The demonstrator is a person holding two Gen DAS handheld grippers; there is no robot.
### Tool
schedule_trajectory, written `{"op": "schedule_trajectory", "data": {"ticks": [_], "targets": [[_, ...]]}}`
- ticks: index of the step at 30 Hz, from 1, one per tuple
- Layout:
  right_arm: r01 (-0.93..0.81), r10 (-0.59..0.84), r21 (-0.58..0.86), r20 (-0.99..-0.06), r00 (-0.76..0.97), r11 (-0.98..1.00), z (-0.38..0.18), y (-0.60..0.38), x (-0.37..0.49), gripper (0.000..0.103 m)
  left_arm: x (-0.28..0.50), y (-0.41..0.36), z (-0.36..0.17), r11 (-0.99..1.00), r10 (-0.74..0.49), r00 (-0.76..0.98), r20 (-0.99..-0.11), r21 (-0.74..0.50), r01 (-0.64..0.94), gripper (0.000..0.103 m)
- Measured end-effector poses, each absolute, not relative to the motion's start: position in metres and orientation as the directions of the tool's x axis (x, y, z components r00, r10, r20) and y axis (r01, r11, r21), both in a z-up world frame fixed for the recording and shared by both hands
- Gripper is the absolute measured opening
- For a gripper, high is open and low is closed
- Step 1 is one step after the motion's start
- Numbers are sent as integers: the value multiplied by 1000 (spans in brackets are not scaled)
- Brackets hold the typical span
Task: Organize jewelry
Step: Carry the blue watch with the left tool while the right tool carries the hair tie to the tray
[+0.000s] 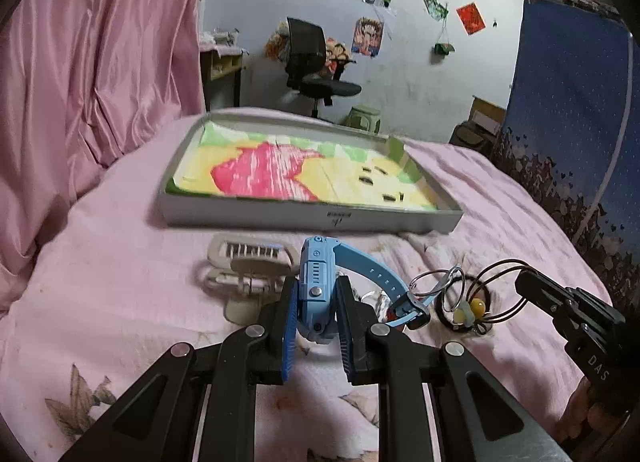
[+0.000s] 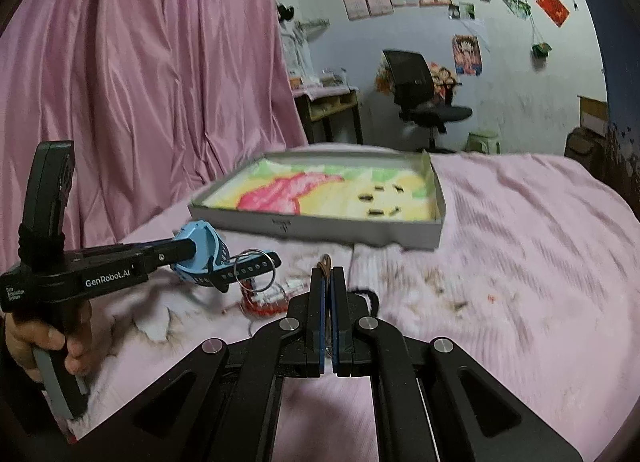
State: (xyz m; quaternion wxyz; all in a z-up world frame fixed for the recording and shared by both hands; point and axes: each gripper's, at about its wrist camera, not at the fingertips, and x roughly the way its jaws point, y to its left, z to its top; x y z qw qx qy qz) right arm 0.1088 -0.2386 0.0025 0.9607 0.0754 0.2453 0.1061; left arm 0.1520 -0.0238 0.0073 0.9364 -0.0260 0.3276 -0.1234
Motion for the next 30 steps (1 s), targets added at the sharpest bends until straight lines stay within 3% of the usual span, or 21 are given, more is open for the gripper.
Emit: {"op": "schedule_trajectory", "data": {"ticks": [3,7,16,21,30], "targets": [[-185,257,209,-407,876,960,13,-239,107,3,151,-21,16,972,-234,772,-592,-135,191,17],[-201,272,224,-360,892,954,21,-240,107,3,147,-31,25,981,-140,781,-609,20,191,17],[-207,282,226,-382,880,952,15,-235,113,3,146,-44,11,963,-55,710,-702,149,222,17],[-247,322,235,-372,871,940,13,-230,111,3,142,-50,10,947,-4,704,-710,222,230,17],[-310,374,215,-405,835,926,5,-206,120,3,143,-51,11,949,-26,632,-774,178,258,17]]}}
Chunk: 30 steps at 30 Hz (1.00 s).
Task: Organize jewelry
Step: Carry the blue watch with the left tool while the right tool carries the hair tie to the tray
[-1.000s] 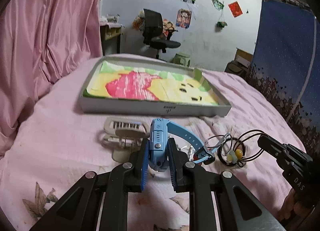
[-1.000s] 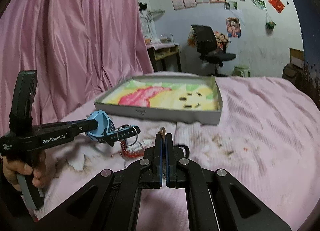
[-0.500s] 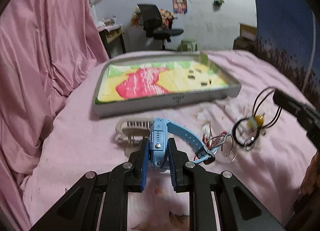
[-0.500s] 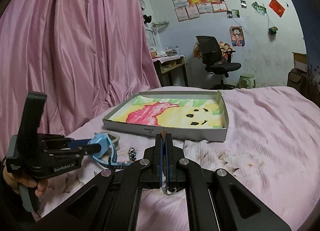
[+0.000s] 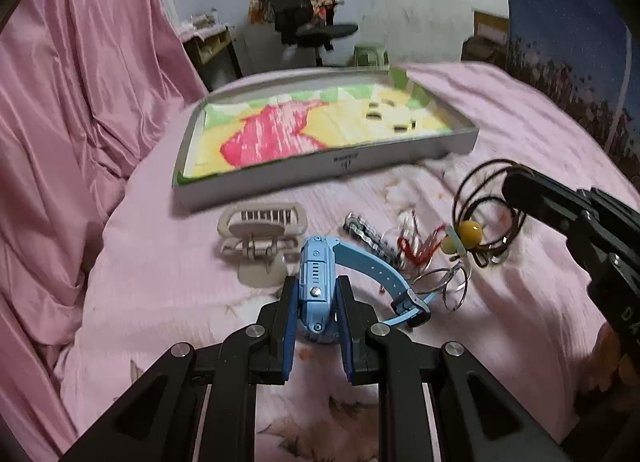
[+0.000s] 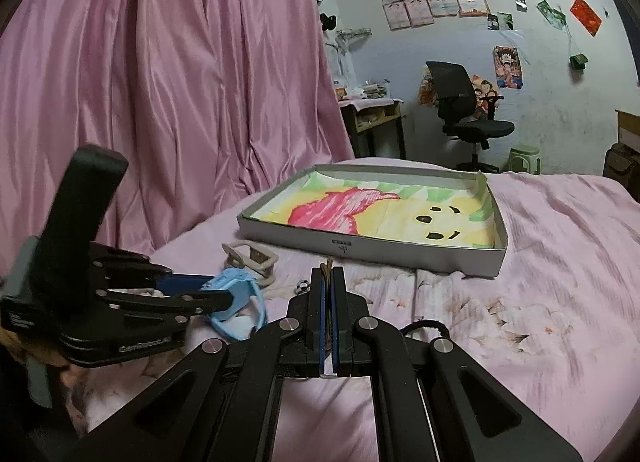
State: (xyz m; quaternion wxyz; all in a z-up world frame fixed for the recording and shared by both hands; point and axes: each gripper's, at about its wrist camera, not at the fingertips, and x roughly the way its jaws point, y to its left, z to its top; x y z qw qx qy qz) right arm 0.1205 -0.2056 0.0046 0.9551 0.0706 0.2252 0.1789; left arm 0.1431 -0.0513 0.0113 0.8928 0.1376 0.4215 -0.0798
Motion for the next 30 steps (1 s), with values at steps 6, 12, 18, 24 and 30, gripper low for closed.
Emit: {"op": "schedule_trajectory", "data": {"ticks": [6,12,18,24,30], "targets": [[-292,362,224,-420,832,930,1,-207,131,3,151,-52,12,927,-8,572,-820,209,313,17],[-288,356,219,-408,841,932,4,-208,149,3,178,-44,23,913,37,573,-819,260,314,17],[-277,355,239,-408,841,931,3,-211,171,3,196,-53,24,807,96,521,-848,372,458,17],[-278,362,250,-412,836,927,1,-210,183,3,203,-56,35,742,122,493,-862,409,531,17],[-277,359,251,-393,847,928,7,-209,191,3,221,-47,54,793,90,527,-845,381,476,17]]}}
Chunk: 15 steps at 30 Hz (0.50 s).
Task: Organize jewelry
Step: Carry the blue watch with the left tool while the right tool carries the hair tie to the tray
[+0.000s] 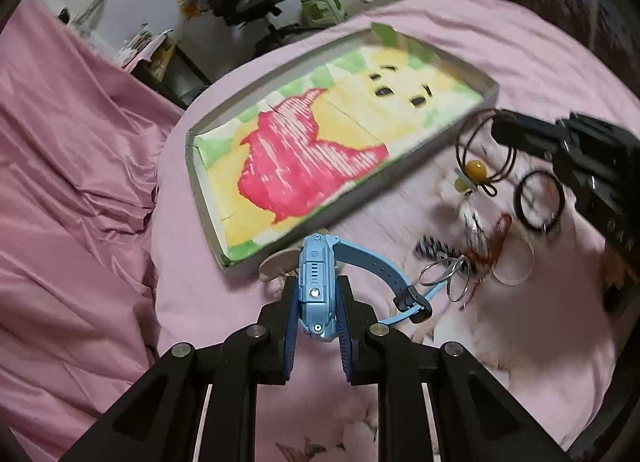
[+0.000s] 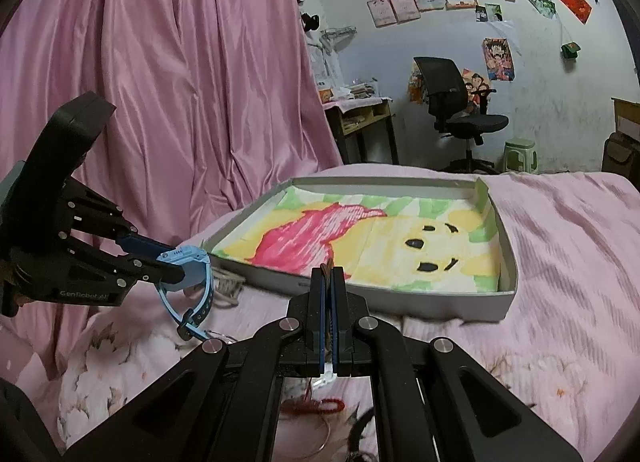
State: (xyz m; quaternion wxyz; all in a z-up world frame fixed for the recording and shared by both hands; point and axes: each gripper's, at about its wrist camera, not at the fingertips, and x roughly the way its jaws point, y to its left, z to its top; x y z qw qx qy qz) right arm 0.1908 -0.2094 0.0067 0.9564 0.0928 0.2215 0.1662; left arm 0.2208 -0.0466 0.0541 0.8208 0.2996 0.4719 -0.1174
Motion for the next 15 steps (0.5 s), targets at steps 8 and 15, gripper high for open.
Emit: {"op": "schedule_trajectory", "data": {"ticks": [8,15], "targets": [[-288,367,250,-376,851,924,11,-207,200,3,219,-56,50,662,192,533,-824,510,549,17],[-350,450,311,-363,816,884,11,-201,197,3,230,-51,49,714,174,481,-860,446,539,17]]}}
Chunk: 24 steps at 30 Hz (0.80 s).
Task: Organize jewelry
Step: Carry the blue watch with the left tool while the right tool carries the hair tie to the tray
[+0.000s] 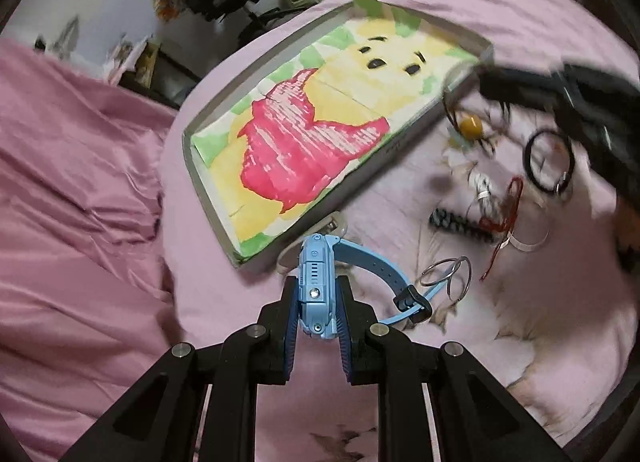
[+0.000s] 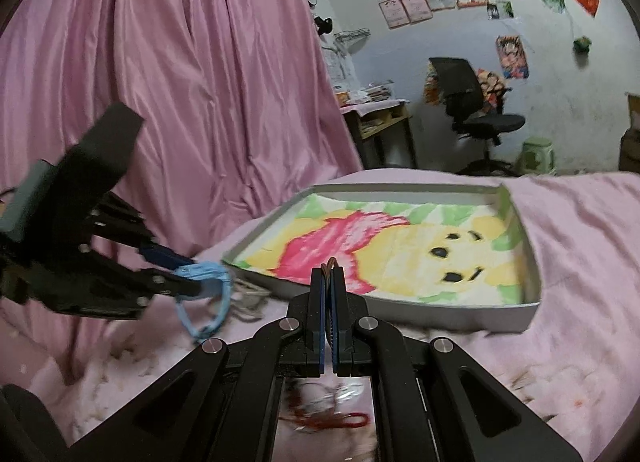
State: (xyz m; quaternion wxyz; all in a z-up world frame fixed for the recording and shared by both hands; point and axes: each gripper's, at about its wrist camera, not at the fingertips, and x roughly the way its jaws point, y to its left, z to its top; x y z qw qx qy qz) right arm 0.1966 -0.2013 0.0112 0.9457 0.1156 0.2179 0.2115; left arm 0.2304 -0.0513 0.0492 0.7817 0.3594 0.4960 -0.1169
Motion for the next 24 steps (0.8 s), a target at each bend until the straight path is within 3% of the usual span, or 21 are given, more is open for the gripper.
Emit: {"op": "schedule_trajectory", "data": {"ticks": [8,24], "targets": [[-393,480,282,-405,778,875,-1,-179,198,3,246,-46,54,833,70,425,-903,287,474,17],[-314,400,250,-493,773,916,-7,-182,207,3,257,-36,86,885,27,437,-899,225,408,17]]}}
